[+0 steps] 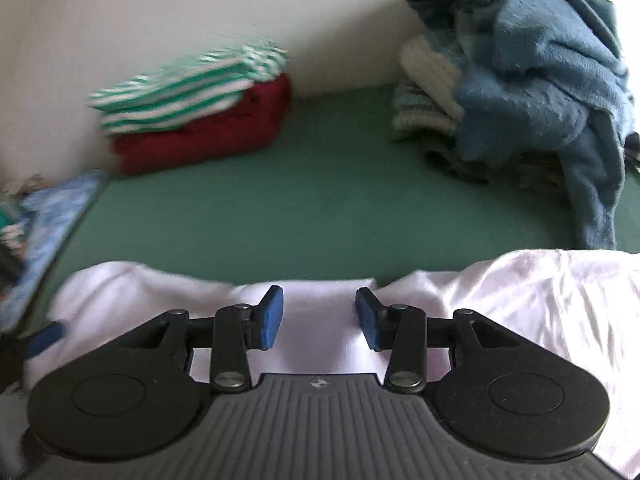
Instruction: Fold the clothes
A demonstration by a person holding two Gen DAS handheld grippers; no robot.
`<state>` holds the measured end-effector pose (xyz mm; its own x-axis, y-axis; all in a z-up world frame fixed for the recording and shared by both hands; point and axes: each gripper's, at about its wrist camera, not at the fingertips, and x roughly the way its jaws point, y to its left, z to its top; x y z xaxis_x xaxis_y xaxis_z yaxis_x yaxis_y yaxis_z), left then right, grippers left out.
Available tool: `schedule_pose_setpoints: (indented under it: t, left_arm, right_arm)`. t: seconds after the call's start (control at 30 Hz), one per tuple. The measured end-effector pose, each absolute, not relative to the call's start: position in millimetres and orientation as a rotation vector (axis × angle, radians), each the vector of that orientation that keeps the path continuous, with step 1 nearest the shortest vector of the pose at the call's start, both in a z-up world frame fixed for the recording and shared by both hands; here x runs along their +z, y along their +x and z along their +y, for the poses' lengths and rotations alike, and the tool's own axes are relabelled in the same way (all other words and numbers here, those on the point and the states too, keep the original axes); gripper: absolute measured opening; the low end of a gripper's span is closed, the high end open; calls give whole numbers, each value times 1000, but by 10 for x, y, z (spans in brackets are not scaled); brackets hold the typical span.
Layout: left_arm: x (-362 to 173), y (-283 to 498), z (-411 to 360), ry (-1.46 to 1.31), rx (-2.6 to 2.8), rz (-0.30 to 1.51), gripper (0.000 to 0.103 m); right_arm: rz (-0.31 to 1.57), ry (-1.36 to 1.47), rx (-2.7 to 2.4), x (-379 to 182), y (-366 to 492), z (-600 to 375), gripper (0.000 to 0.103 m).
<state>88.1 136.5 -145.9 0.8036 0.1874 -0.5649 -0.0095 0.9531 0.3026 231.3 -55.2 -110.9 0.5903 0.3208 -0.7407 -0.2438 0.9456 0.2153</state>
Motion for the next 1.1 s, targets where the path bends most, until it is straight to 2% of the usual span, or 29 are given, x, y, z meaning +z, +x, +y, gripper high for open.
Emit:
schedule_pose_setpoints:
  t: [0.07,0.13,0.2,0.27,0.33,0.6,0.77,0.8,0.83,0.87,1.1]
  left_arm:
    - [-1459,873,1359,299,112,628,102]
    - [-1456,876,1373,292,111,630,102]
    - [-1456,876,1380,286,111,632,102]
    - [-1456,877,1387,280,112,634,102]
    - [-1456,877,1394,274,112,636,102]
    - [-1457,868,1372,290,119,628,102]
    - [-1459,863,1366,297,121,626,102]
    - [-1460,862,1365,298,122,625,102]
    - [-1460,861,1364,299,122,625,102]
    - [-1461,860,1362,300,122,624,102]
    - [-1446,853,1336,320,133,627,102]
  right_arm:
    - [885,95,321,-1172,2343,-532,44]
    - [885,103,339,-1214,2356,-522,55]
    - [884,125,375,-1223,2396,-534,61]
    - [868,169,374,-1174,2439,-603,58]
    - [850,218,377,-1141,2489,-644,46]
    - [913,94,416,-1203,2332,-553,44]
    - [871,88,399,-1253,2037,-661,42]
    - [870,87,391,-1262,2046,-651,34]
    - [873,86,378,-1259,2067,-635,12]
    - [872,97,374,-1244,2084,-636,5]
    - [715,253,495,-752,2429,-601,5]
